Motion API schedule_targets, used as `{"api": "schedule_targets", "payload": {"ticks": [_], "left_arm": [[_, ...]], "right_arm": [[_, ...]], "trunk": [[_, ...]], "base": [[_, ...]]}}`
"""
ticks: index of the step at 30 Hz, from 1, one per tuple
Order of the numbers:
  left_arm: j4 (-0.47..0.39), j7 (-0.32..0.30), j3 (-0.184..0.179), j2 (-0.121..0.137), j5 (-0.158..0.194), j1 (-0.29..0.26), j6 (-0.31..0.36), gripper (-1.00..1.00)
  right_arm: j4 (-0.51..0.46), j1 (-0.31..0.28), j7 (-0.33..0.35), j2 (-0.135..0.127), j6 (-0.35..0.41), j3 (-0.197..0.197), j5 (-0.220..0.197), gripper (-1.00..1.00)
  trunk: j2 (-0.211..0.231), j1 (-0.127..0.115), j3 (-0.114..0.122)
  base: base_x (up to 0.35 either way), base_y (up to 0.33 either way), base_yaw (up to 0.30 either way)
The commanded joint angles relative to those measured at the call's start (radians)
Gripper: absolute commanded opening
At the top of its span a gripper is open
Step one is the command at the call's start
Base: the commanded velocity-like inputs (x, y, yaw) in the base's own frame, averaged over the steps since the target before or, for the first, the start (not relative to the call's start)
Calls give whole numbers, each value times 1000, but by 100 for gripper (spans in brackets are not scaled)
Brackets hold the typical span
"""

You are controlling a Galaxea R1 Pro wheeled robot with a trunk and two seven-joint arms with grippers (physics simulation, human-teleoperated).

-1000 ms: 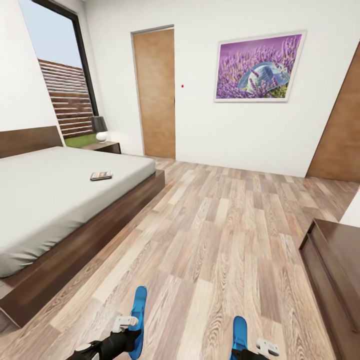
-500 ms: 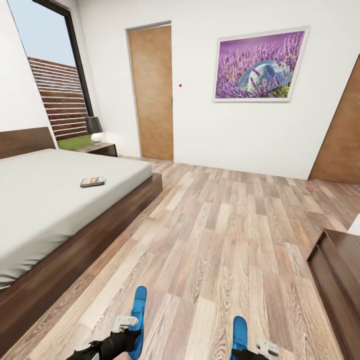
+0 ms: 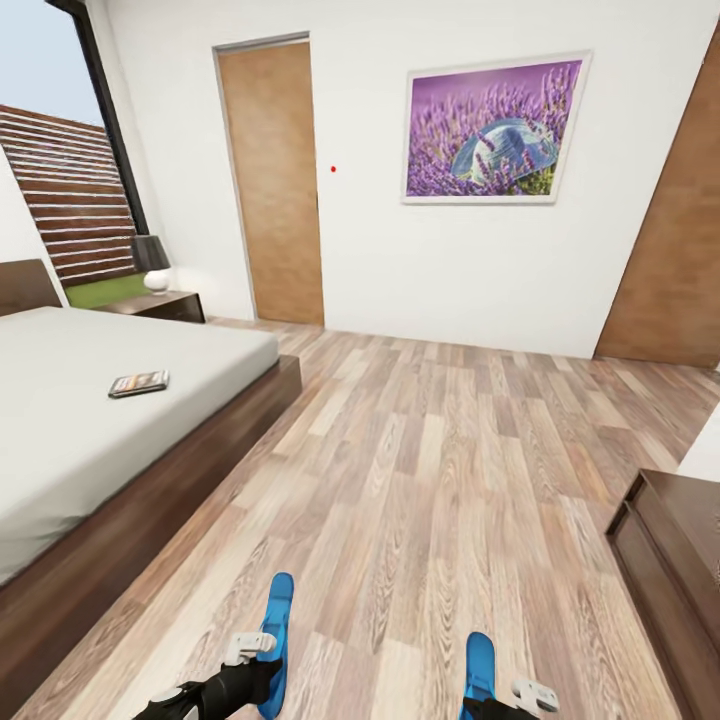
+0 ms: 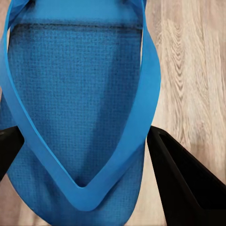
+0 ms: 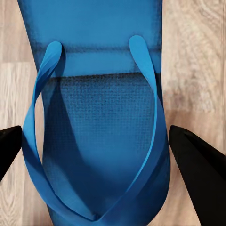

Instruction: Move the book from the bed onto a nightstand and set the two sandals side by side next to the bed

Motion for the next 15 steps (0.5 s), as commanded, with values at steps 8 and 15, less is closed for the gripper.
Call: {"api": "schedule_targets", "payload": {"ticks": [8, 15], "left_arm": [[0, -2, -8, 1, 7, -1, -5, -100], [0, -2, -8, 1, 7, -1, -5, -100]], "right_arm": [[-1, -1, 2, 0, 4, 7, -13, -100], [-1, -1, 2, 0, 4, 7, -12, -100]], "trunk": [[0, 0, -1], [0, 0, -1]], "base": [[333, 0, -84], [333, 0, -4]]}}
